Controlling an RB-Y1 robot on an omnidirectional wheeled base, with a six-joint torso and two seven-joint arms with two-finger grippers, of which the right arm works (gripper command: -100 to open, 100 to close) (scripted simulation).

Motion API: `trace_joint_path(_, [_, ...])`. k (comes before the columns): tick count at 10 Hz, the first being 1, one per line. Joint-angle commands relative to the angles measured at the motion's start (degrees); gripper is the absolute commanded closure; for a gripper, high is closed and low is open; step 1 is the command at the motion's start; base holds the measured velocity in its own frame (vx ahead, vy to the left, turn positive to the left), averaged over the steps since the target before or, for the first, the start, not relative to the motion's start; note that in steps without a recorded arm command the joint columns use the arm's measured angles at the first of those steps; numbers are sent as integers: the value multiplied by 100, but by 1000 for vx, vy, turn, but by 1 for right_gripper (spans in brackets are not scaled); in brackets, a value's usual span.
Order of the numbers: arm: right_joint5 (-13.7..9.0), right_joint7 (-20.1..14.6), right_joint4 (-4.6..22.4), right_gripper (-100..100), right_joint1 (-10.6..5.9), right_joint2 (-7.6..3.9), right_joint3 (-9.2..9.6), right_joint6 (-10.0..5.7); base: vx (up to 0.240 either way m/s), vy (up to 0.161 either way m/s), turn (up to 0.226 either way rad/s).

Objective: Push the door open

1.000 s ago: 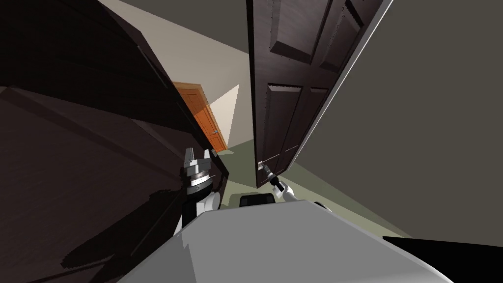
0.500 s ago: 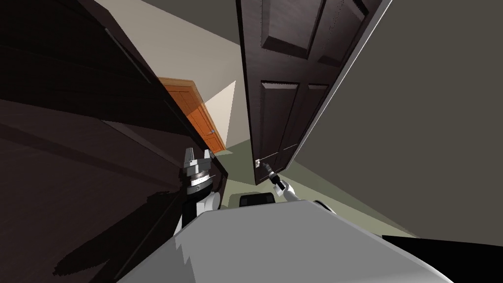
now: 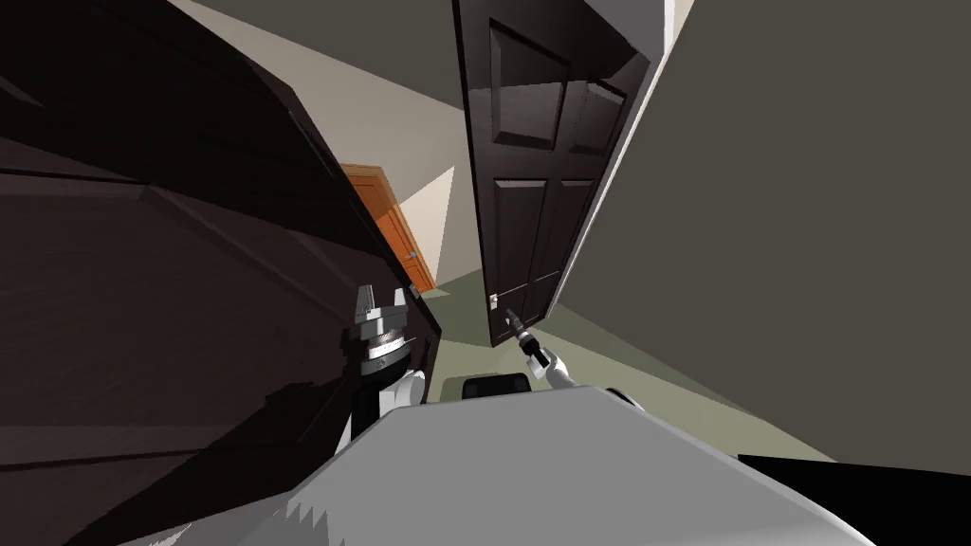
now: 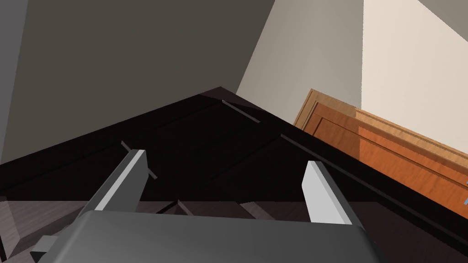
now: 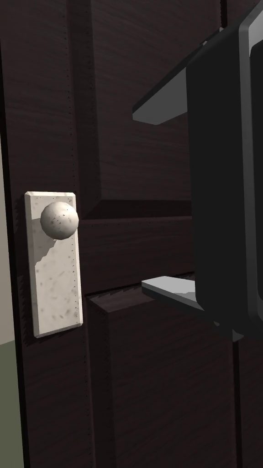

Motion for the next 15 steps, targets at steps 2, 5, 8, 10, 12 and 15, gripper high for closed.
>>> trace_joint_path(2, [-13,28,8,-100,11,-29,-18,-19,-24,18,9])
trace_joint_path(5, [-31,74,21,-100,21,-44,-45,-51,172,61,21])
trace_joint_path(8, [-56,134,38,-100,35,-12,-81,-92,205,64,27])
trace_joint_path(10, [-71,172,48,-100,43,41,-104,-119,177,82,22])
trace_joint_path(12, [-64,153,29,100,48,20,-94,-104,29,14,-4])
trace_joint_path(15, [-64,153,29,100,48,20,-94,-104,-19,-9,7])
